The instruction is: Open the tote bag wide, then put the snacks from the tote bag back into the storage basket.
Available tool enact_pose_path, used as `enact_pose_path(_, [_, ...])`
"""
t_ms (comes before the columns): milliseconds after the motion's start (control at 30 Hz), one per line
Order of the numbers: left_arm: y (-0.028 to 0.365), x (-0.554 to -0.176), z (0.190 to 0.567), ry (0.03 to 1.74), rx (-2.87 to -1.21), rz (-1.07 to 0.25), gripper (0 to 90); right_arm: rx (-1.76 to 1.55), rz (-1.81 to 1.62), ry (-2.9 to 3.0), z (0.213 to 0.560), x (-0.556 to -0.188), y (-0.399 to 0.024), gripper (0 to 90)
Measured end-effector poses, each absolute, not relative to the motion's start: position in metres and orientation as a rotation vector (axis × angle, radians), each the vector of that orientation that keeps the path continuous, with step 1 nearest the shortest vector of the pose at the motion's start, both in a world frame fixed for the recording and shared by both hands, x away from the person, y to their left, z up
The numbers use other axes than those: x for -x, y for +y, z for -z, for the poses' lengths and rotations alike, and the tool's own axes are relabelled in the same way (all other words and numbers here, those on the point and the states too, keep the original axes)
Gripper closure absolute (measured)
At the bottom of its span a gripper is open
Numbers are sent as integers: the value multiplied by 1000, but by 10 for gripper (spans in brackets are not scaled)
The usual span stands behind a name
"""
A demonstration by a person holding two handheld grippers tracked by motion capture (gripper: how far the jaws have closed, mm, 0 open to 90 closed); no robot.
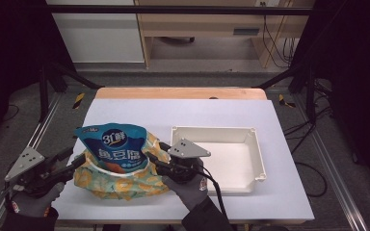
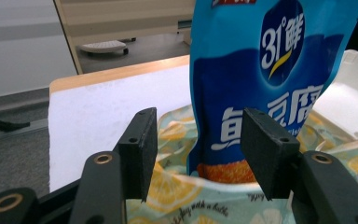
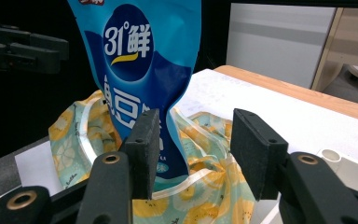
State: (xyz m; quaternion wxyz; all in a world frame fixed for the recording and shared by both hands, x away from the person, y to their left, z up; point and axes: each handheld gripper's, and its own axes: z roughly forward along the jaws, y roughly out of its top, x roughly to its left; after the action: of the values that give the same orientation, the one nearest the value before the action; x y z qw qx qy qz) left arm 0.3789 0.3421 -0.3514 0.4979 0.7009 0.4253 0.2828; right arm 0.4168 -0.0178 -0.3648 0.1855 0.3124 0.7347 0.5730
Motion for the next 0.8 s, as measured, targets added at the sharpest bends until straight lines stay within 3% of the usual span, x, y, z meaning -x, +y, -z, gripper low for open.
enact_pose_path(800, [331, -400, 330, 1007, -1635, -738, 451, -851, -1620, 2057, 342, -428, -14, 521])
